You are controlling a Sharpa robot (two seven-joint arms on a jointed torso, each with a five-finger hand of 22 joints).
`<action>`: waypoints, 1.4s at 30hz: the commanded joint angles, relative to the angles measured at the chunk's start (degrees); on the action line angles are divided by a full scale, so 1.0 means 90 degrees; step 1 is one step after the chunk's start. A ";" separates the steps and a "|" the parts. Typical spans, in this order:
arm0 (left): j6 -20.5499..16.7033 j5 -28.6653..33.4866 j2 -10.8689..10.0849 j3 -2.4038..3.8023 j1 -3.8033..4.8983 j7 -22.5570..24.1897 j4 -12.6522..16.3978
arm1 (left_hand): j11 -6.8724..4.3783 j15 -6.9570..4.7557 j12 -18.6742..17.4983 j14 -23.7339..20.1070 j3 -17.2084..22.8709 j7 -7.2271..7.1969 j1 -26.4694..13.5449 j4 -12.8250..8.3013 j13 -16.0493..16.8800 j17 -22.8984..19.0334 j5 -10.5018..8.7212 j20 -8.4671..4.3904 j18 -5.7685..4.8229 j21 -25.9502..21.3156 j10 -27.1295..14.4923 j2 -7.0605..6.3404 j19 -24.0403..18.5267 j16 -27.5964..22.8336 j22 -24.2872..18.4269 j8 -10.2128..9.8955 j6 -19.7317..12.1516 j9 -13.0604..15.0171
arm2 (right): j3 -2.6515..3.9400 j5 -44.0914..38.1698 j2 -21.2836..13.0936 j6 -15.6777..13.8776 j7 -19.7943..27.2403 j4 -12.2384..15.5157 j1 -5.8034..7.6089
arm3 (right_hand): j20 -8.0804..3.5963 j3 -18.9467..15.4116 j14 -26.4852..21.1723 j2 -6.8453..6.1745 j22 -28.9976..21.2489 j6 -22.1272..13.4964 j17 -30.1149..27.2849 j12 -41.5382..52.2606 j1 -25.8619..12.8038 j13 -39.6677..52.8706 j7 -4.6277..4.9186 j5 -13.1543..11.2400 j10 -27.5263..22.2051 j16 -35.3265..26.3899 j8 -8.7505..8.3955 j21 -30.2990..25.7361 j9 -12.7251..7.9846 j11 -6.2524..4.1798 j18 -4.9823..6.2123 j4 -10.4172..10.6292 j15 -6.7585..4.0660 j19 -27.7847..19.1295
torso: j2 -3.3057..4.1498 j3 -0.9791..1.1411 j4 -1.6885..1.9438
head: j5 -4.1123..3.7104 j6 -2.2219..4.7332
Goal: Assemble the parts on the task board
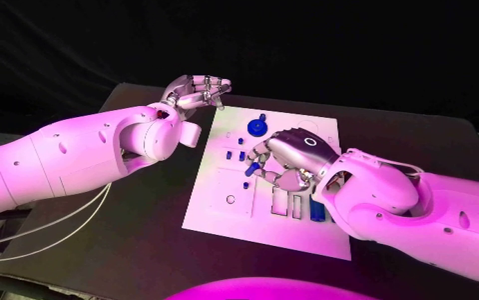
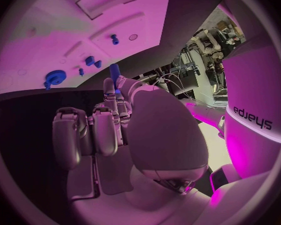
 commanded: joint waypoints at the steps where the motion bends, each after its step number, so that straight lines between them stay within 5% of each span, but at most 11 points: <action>1: 0.0059 0.0023 0.0028 0.0004 0.0006 0.0028 -0.0001 | 0.0004 0.0001 0.0040 -0.0040 0.0027 0.0009 -0.0025 -0.0007 -0.0005 -0.0005 0.0019 -0.0012 0.0041 -0.0033 -0.0049 0.0020 0.0043 -0.0036 -0.0009 0.0006 0.0032 0.0005 | -0.0023 0.0063 0.0210 -0.0094 0.0259 -0.0119 -0.0105 | -0.0025 0.0044 0.0261 -0.0036 0.1361 0.0023 0.0004 -0.0041 -0.0021 0.0005 0.0052 0.0044 0.0033 0.0039 0.0158 -0.0001 0.0375 0.0005 -0.0065 -0.0006 -0.0018 0.0342 | 0.0010 -0.0001 0.0010 | 0.0029 -0.0007; 14: 0.0057 0.0025 0.0044 0.0003 0.0007 0.0022 0.0003 | 0.0004 0.0001 0.0040 -0.0040 0.0027 0.0009 -0.0025 -0.0007 -0.0005 -0.0005 0.0019 -0.0012 0.0041 -0.0033 -0.0049 0.0020 0.0043 -0.0036 -0.0009 0.0006 0.0032 0.0005 | -0.0110 0.0021 0.0855 0.0222 0.0428 -0.0704 -0.0505 | -0.0021 0.0088 0.0259 -0.0050 0.1360 0.0006 -0.0002 -0.0063 -0.0056 0.0004 0.0063 0.0079 0.0030 0.0038 0.0162 -0.0010 0.0392 0.0013 -0.0064 -0.0047 -0.0012 0.0339 | 0.0020 0.0009 -0.0002 | 0.0140 -0.0043; 42: 0.0059 0.0025 0.0017 0.0003 0.0008 0.0009 0.0026 | 0.0004 0.0001 0.0049 -0.0038 0.0030 0.0010 -0.0025 -0.0008 -0.0008 -0.0014 0.0017 -0.0013 0.0040 -0.0041 -0.0055 0.0024 0.0049 -0.0040 -0.0015 0.0008 0.0034 0.0009 | -0.0148 -0.0366 0.1065 0.0790 0.0137 -0.1025 -0.0591 | -0.0013 0.0103 0.0255 -0.0076 0.1359 -0.0010 -0.0014 -0.0085 -0.0154 0.0007 0.0068 0.0058 0.0033 0.0034 0.0167 -0.0017 0.0410 0.0024 -0.0063 -0.0060 -0.0002 0.0336 | 0.0016 0.0006 0.0005 | 0.0180 -0.0121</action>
